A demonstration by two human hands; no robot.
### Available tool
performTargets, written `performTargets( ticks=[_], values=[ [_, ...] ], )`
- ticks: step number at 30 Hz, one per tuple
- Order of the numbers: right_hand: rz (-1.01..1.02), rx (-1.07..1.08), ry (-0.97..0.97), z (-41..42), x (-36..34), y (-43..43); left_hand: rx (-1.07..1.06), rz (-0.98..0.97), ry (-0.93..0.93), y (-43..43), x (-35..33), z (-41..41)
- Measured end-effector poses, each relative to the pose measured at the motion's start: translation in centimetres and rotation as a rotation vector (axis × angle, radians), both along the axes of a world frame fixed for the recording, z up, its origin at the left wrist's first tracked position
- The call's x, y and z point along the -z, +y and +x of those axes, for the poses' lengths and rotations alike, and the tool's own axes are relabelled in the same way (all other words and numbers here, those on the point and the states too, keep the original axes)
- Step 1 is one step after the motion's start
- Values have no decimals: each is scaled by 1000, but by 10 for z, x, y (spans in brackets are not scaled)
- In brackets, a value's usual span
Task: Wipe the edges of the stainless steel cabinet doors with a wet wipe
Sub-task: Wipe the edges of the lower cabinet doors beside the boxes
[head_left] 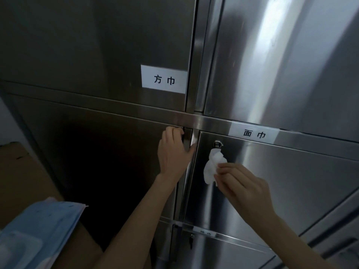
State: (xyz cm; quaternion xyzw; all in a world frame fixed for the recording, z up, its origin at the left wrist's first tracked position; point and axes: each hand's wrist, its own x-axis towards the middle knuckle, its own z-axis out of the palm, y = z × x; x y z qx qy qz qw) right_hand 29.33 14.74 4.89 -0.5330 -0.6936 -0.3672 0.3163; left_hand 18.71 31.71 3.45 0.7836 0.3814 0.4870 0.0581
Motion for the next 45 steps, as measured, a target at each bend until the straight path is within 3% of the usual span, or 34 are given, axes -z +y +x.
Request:
performTargets(
  ticks=[5, 13, 17, 21, 27, 31, 38, 45],
  values=[
    [-8, -4, 13, -2, 5, -4, -70, -2, -51, 0, -5, 8],
    [37, -21, 20, -10, 10, -19, -2, -169, -41, -25, 1, -17],
    [37, -34, 47, -21, 14, -34, 136, -194, -12, -57, 4, -44],
    [75, -78, 135, -36, 10, -59, 306, -382, -59, -93, 3, -71],
    [187, -203, 286, -77, 11, -91, 579, -630, -330, -152, -5, -107],
    [175, -252, 513, -101, 17, -104, 557, -633, -467, -202, -8, -120],
    [137, -205, 833, -126, 35, -148, 496, -593, -465, -274, -6, -125],
    [232, -171, 867, -128, 18, -164, 423, -464, -293, -309, -6, -133]
  ],
)
